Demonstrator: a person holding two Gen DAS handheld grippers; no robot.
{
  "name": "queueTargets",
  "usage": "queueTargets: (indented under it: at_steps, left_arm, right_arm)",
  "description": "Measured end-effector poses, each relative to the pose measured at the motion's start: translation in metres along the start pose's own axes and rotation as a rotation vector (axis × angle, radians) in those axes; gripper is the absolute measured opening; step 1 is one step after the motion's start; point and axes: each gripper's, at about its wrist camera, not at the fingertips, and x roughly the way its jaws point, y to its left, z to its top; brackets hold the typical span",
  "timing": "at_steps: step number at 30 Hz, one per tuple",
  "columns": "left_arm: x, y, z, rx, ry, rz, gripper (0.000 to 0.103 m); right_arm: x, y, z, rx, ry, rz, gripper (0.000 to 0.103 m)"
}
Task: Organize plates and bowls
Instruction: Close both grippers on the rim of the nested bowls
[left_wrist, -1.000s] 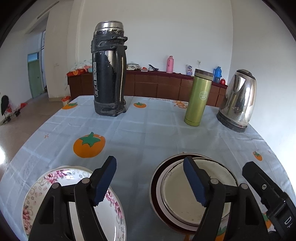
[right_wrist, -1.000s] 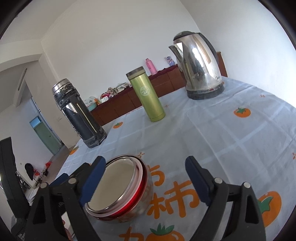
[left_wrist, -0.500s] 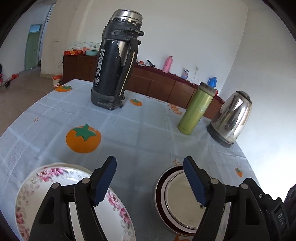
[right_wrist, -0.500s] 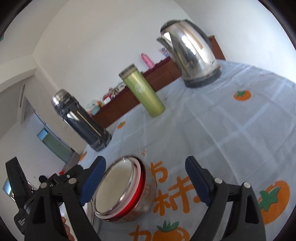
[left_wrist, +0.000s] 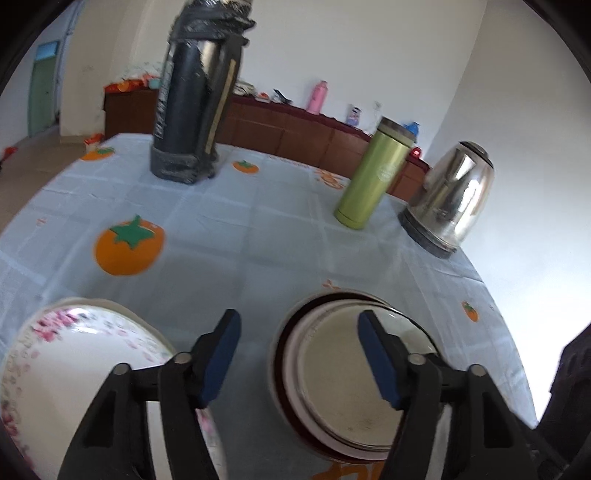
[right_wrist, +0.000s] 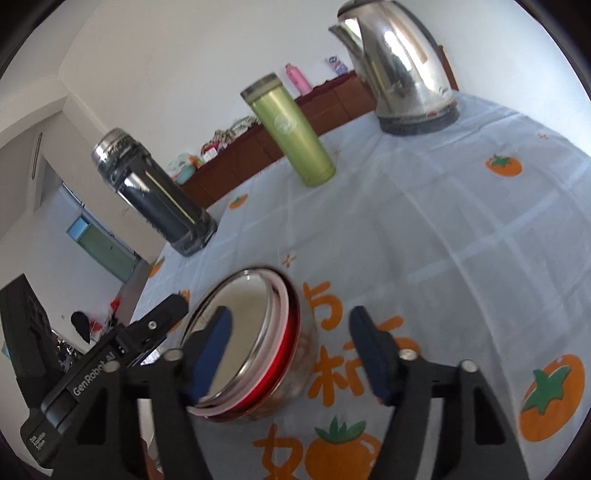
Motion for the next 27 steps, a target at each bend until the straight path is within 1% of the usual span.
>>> queueTargets:
  at_steps: [2, 3, 4, 7, 10, 13, 16, 21, 27]
  left_arm:
    - [0.005, -0.003, -0.003, 0.002, 0.021, -0.014, 0.058]
    - [0.008, -0.004, -0.005, 0.006, 0.029, -0.005, 0.057]
    - [0.010, -0.004, -0.006, 0.006, 0.030, 0.005, 0.055]
    - [0.015, 0.000, -0.007, -0.025, 0.059, 0.004, 0.052]
    - [0.017, -0.002, -0.010, -0.027, 0.065, 0.021, 0.048]
    - [0.017, -0.003, -0.012, -0.019, 0.062, 0.034, 0.047]
    - [0.017, -0.005, -0.012, -0.013, 0.066, 0.036, 0.047]
    - [0.015, -0.014, -0.016, 0.016, 0.079, 0.034, 0.047]
    - [0.010, -0.038, -0.030, 0.066, 0.132, -0.015, 0.047]
  right_arm:
    - [0.005, -0.001, -0.002, 0.013, 0.019, 0.014, 0.055]
    - [0.006, -0.001, -0.003, 0.013, 0.025, 0.017, 0.055]
    - [0.007, 0.001, -0.004, 0.006, 0.028, 0.018, 0.052]
    - [0.010, 0.003, -0.006, -0.002, 0.040, 0.028, 0.051]
    - [0.015, -0.002, -0.008, 0.036, 0.065, 0.060, 0.048]
    - [0.016, -0.003, -0.008, 0.040, 0.065, 0.054, 0.044]
    - [0.014, -0.002, -0.008, 0.045, 0.071, 0.043, 0.043]
    - [0.006, -0.003, -0.007, 0.059, 0.090, 0.000, 0.040]
    - [-0.018, -0.021, -0.011, 0.088, 0.111, -0.054, 0.039]
